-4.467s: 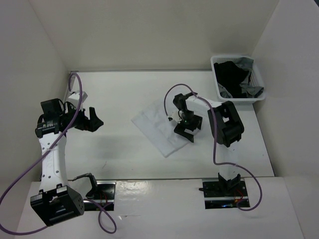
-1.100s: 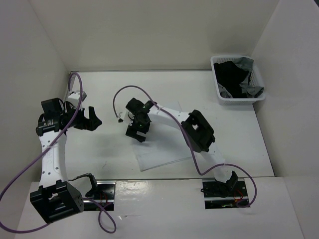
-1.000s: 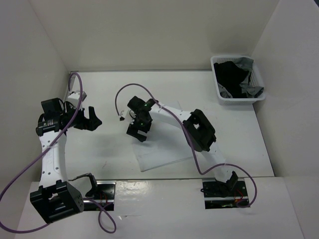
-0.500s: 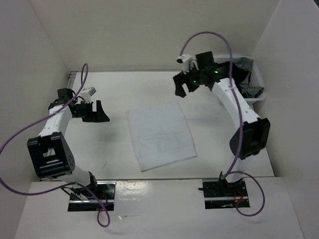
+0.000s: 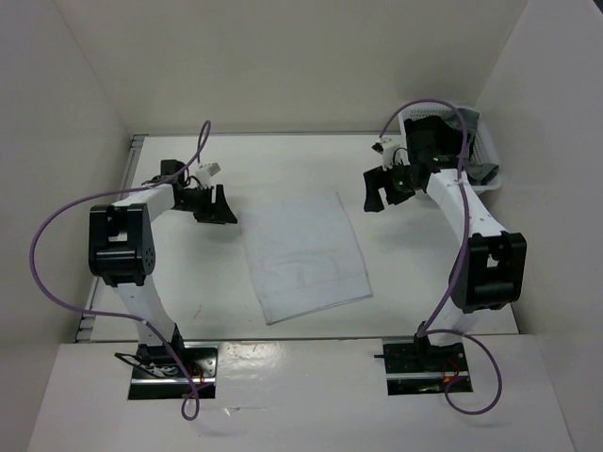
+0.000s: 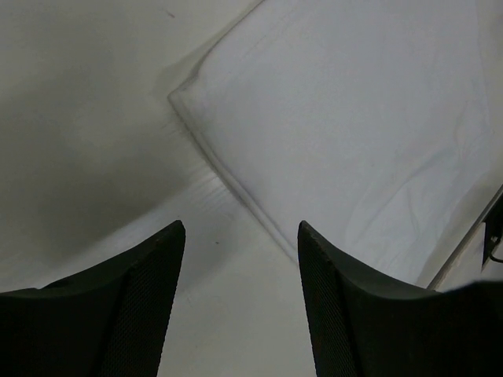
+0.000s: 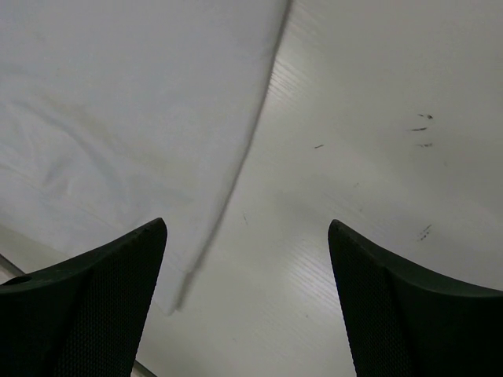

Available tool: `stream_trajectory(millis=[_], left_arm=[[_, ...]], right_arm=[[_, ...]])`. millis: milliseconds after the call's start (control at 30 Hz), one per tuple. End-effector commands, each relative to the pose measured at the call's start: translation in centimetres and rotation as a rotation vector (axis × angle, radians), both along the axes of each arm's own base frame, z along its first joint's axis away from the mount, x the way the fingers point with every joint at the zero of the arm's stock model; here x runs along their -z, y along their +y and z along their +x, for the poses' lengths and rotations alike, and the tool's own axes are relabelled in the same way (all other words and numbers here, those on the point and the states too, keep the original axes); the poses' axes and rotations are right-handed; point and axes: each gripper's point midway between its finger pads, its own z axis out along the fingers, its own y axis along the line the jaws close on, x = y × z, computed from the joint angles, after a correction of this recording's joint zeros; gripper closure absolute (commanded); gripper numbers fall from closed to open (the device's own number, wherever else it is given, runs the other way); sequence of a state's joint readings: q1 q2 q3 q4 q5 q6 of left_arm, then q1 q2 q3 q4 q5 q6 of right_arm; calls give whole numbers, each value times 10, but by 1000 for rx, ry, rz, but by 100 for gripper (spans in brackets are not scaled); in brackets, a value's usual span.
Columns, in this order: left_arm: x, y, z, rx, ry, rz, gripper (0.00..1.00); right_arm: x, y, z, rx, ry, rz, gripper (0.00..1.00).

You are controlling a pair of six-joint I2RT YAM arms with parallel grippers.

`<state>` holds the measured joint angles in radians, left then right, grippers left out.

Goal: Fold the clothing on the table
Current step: Flatten the skirt out

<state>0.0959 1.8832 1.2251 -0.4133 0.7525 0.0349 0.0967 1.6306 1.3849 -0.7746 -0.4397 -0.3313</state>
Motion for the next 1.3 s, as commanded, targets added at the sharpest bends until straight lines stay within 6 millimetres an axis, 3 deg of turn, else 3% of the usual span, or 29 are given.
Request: stream_trajectory(millis=[0,100,400,567,767,867,933,967,1033,1067,1100,1267], left_arm=[[-2,-5,25,-31,-46,14,34],[10,-11,36,-27,-26,30,34],[37,-16,49,-31,30,41,51],[41,-20,51,-26,29,70,59],[49,-27,52,-18,45,75,61],[50,-31,54,-8,43,75,64],[49,-34,54,2,37,88,74],[47,-32,57,-2,34,96,78],[42,-31,63,-2,14,109,90],[40,-29,66,-7,5,116,93],[42,-27,65,-6,7,134,96],[29,-26,81,6,-65,197,100]], right_arm=[[-33,-3,-1,-11,-81,51,13],[-34,-5,-1,-7,-81,58,13],[-30,-8,-2,-9,-67,61,16],[-27,-6,3,-14,-55,68,16],[-17,-3,4,-23,-24,84,16],[-12,3,11,-42,-8,115,16],[-10,7,21,-52,-19,131,17],[3,9,22,-57,19,142,17],[2,12,34,-67,10,158,21],[14,14,38,-71,41,169,22],[12,15,46,-73,29,169,22],[24,17,70,-81,4,180,25]])
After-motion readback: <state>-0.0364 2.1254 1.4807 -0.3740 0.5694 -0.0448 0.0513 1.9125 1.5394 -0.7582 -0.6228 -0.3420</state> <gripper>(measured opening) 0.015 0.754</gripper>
